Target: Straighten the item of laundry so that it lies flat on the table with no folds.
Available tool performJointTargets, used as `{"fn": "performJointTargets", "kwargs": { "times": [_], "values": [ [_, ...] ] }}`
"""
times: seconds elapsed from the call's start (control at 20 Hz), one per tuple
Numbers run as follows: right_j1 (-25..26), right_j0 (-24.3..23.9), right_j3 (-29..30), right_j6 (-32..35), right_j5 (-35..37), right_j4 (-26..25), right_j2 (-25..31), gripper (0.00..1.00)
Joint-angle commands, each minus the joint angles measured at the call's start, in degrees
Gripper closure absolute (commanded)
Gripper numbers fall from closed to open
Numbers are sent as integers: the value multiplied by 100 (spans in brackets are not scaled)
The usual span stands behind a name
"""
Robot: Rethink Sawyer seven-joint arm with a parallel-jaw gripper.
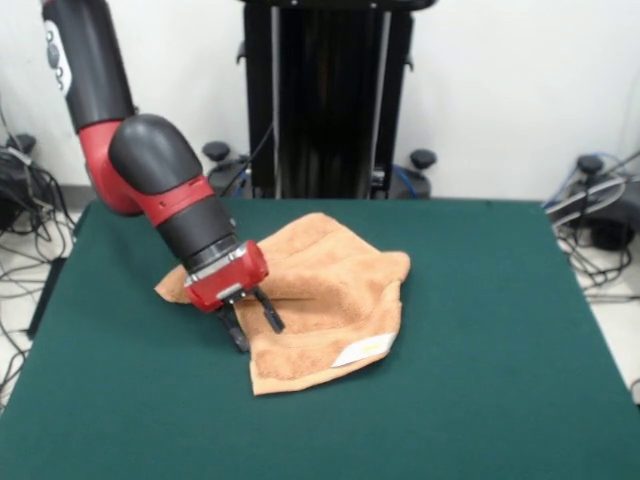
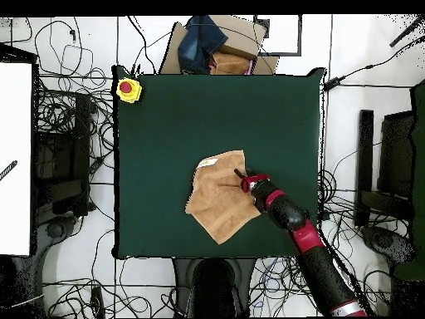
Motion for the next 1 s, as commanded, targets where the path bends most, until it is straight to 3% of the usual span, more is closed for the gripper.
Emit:
{"fn": "performJointTargets", "kwargs": {
  "times": [0.05, 0.25, 0.35, 0.6, 0.7, 1.0],
  "values": [
    [408, 196, -339, -539, 475, 62, 249, 0],
    [226, 284, -562, -340, 180, -130, 91, 0],
    [-85, 373, -652, -20, -308, -405, -120, 0],
    [-372, 395, -597, 202, -509, -533, -273, 0],
    [76, 168, -613, -356, 54, -281, 26, 0],
    [478, 195, -718, -615, 208, -160, 285, 0]
  ]
}}
